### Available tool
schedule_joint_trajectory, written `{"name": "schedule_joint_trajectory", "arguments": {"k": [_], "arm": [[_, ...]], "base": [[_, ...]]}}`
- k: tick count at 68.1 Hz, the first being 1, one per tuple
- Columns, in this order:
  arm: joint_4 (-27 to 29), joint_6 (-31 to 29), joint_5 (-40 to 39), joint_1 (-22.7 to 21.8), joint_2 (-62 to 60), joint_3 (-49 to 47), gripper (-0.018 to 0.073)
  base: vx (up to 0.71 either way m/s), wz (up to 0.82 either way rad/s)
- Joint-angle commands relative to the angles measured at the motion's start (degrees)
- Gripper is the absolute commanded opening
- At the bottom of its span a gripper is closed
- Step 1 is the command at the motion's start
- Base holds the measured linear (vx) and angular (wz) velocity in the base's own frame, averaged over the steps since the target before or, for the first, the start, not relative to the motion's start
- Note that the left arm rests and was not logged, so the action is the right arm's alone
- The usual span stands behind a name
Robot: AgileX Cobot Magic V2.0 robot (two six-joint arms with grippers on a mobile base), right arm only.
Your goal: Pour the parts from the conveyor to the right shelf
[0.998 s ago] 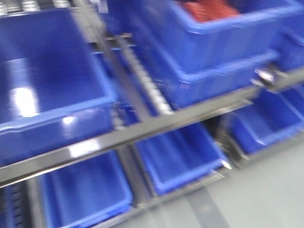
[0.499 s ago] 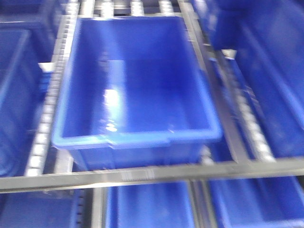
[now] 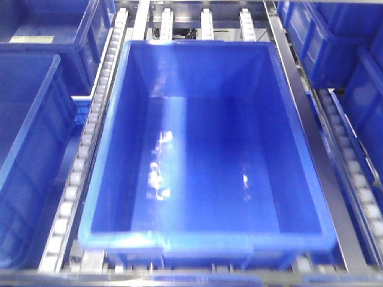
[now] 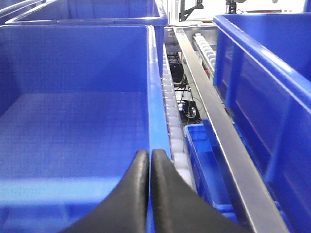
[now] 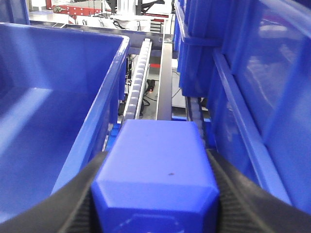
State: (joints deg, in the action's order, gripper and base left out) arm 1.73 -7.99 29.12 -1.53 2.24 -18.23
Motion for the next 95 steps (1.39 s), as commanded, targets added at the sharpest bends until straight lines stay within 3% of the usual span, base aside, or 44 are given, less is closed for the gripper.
{"name": "schedule_joint_trajectory", "arguments": {"k": [1,95], "arm": [[-0.1,-0.4,-4.61,-0.05,0.66,-1.58,-0.0006],[-0.1,-0.4,-4.61,-0.05,0.66,-1.58,-0.0006]], "base": [[0.19,0.03],[0.06,0.0]]}}
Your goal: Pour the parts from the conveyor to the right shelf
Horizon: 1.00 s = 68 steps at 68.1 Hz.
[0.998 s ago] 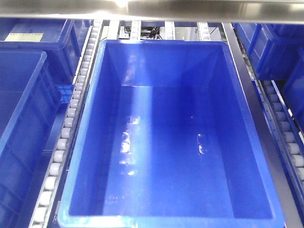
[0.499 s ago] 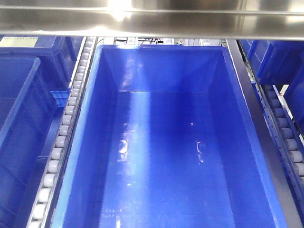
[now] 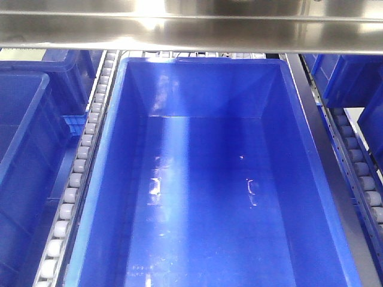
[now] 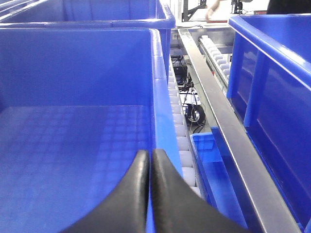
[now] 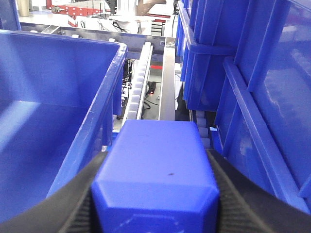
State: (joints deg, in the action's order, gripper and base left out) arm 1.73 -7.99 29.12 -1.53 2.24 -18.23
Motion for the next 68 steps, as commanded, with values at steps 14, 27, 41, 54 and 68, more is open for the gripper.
{"name": "schedule_joint_trajectory", "arguments": {"k": [14,27,41,54,68], "arm": [[-0.1,-0.4,-4.61,-0.05,0.66,-1.58,-0.0006],[-0.04,-0.39,-4.61,-0.05,0.66,-1.58,-0.0006],[-0.04,-0.39,-4.61,-0.05,0.66,-1.58,-0.0006],[0.85,-0.39,-5.04,-0.05,1.17,-1.58,-0.0006],[1.7,-0.45,-9.07,1.51,9.98,-4.09,-0.0006]], "base": [[0.0,0.0],[0.0,0.0],[0.0,0.0],[0.0,0.0],[0.0,0.0]]}}
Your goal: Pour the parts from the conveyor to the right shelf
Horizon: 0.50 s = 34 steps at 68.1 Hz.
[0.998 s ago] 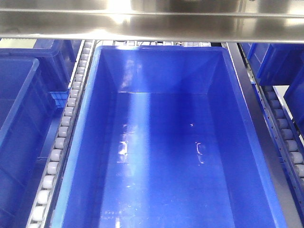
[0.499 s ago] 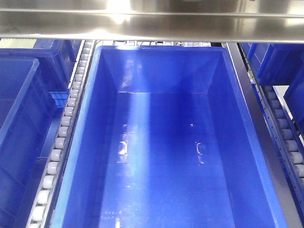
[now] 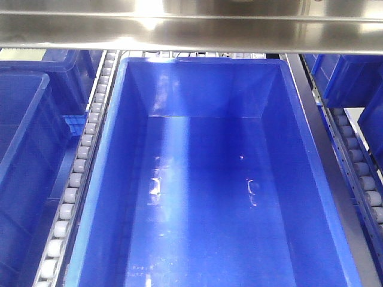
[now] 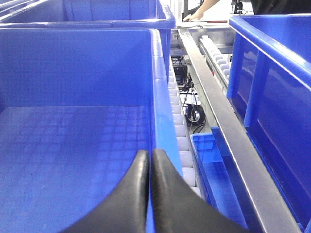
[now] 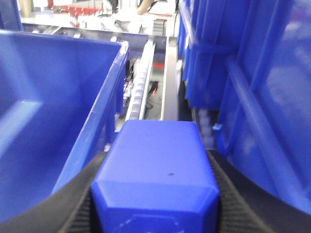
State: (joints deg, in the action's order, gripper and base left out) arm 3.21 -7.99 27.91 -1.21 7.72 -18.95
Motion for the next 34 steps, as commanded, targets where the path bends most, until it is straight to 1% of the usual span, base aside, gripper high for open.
{"name": "schedule_joint_trajectory", "arguments": {"k": [1,5,10,21,28,34], "arm": [[0.22,-0.45,-8.21,1.43,5.71,-3.75,-0.0006],[0.35,-0.31,-8.87,2.46,9.49,-6.09,-0.0006],[0.35,0.27,-7.77,3.77,16.37,-9.75,-0.0006],[-0.14,0.5,-0.92,7.43,30.79,-20.05,-0.0006],[-0.8,0.95,2.0,11.83,38.2,-26.28,-0.0006],[-1.29,2.07,5.0,16.69,44.33,-30.9,-0.0006]], "base": [[0.0,0.0],[0.0,0.0],[0.0,0.0],[0.0,0.0],[0.0,0.0],[0.0,0.0]]}}
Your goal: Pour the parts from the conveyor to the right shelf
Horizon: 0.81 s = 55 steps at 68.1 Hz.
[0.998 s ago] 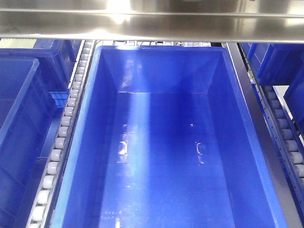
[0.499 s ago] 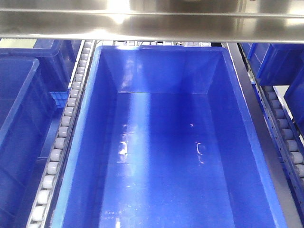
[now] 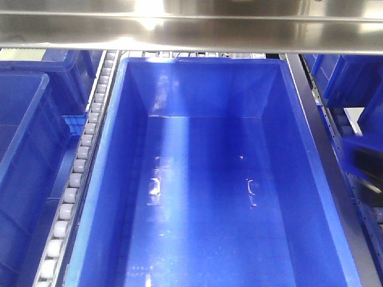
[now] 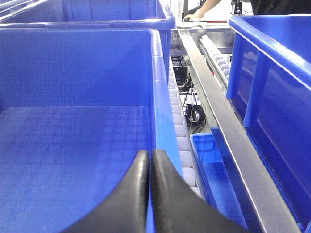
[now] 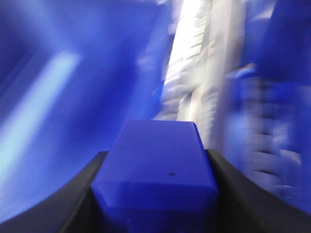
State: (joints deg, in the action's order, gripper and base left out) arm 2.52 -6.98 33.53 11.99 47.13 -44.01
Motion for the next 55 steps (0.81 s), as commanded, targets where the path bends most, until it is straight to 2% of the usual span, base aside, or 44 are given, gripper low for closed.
{"name": "schedule_joint_trajectory", "arguments": {"k": [1,12,26,43,55], "arm": [[-0.67,1.32,0.23,4.24,5.88,-6.92,-0.0006],[-2.13,1.87,6.78,12.13,17.11,-14.63,-0.0006],[-2.52,2.02,14.72,17.38,31.55,-23.36,-0.0006],[-4.5,2.02,22.77,20.24,47.67,-33.98,-0.0006],[-5.51,1.95,23.7,20.58,55.16,-37.83,-0.0006]], "base": [[0.0,0.0],[0.0,0.0],[0.0,0.0],[0.0,0.0],[0.0,0.0]]}}
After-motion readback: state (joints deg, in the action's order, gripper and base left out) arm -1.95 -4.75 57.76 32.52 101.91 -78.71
